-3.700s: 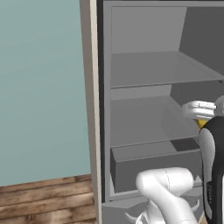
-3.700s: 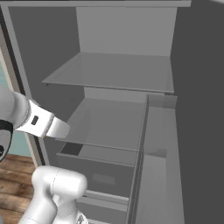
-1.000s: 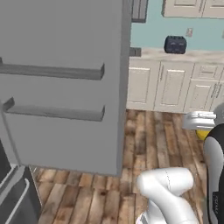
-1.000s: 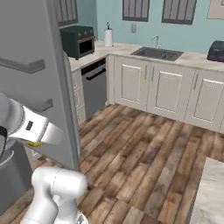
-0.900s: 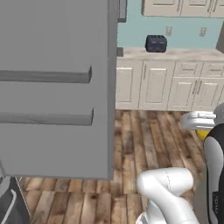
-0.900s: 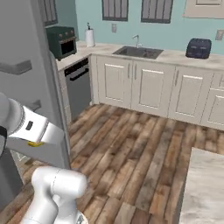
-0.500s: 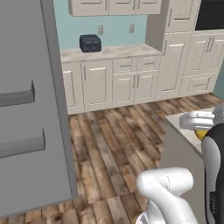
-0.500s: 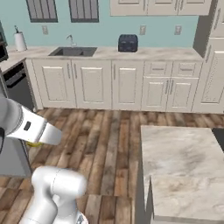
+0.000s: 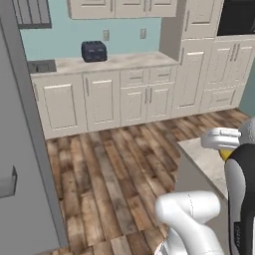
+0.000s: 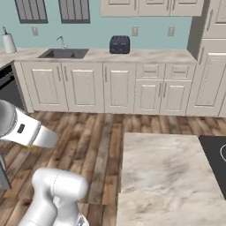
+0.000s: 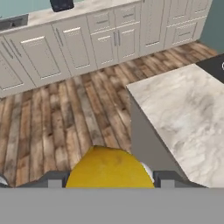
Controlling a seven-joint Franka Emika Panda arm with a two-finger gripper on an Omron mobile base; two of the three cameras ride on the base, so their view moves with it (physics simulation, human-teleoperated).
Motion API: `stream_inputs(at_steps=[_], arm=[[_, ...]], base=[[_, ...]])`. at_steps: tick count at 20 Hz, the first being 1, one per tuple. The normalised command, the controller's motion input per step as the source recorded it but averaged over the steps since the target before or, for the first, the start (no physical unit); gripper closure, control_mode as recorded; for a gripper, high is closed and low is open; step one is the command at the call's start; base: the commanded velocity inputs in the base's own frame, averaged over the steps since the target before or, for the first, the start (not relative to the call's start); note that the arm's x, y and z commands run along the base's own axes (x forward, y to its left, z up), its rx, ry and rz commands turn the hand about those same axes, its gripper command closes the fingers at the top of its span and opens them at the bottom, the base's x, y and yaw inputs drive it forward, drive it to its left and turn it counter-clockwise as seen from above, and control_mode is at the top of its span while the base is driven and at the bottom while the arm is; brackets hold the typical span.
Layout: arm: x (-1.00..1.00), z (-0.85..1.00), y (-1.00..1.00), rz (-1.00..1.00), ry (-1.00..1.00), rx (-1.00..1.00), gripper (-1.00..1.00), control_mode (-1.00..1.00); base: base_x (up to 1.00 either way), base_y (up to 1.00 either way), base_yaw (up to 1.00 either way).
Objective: Retrieve a lemon from the fridge and place it on the cutting board with the fish.
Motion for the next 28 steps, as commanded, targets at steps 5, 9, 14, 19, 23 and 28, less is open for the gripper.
stream_inputs(at_steps=[5, 9, 14, 19, 23, 28], arm=[[0.00, 0.00, 0.00, 0.00, 0.00, 0.00, 1.00, 1.00], [0.00, 0.00, 0.00, 0.00, 0.00, 0.00, 1.00, 1.00], [0.00, 0.00, 0.00, 0.00, 0.00, 0.00, 1.00, 1.00], [0.00, 0.00, 0.00, 0.00, 0.00, 0.00, 1.00, 1.00], [0.00, 0.00, 0.00, 0.00, 0.00, 0.00, 1.00, 1.00], [0.00, 0.00, 0.00, 0.00, 0.00, 0.00, 1.00, 1.00]], base=[[0.69, -0.21, 0.11], [0.80, 0.00, 0.08], [1.00, -0.01, 0.15], [1.00, 0.00, 0.16], [1.00, 0.00, 0.15], [1.00, 0.00, 0.14]])
